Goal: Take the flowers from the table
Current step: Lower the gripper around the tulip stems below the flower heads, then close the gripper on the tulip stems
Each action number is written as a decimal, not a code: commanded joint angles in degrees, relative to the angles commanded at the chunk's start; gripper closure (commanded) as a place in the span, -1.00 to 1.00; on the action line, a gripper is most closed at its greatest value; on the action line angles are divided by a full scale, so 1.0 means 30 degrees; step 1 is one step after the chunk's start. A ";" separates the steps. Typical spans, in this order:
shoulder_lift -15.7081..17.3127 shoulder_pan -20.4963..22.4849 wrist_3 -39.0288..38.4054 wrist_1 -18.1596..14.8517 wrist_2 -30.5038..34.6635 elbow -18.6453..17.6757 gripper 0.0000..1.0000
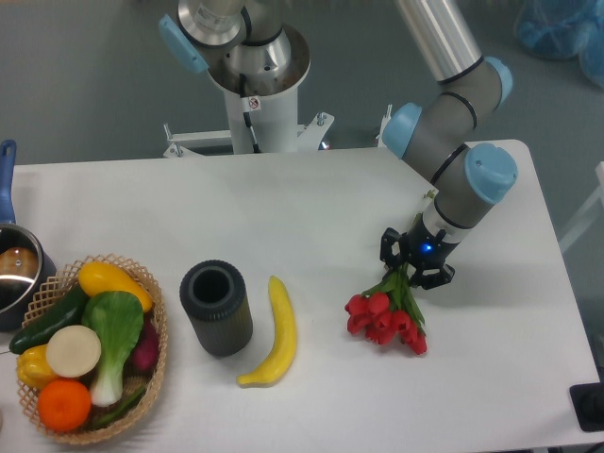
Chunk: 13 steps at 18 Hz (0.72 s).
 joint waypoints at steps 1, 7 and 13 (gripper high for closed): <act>0.0029 0.0000 -0.0029 0.0000 0.0000 0.0000 0.31; 0.0117 0.0058 -0.0059 0.0000 0.0000 -0.0029 0.32; 0.1169 0.0029 -0.0088 0.0000 -0.0174 0.0029 0.32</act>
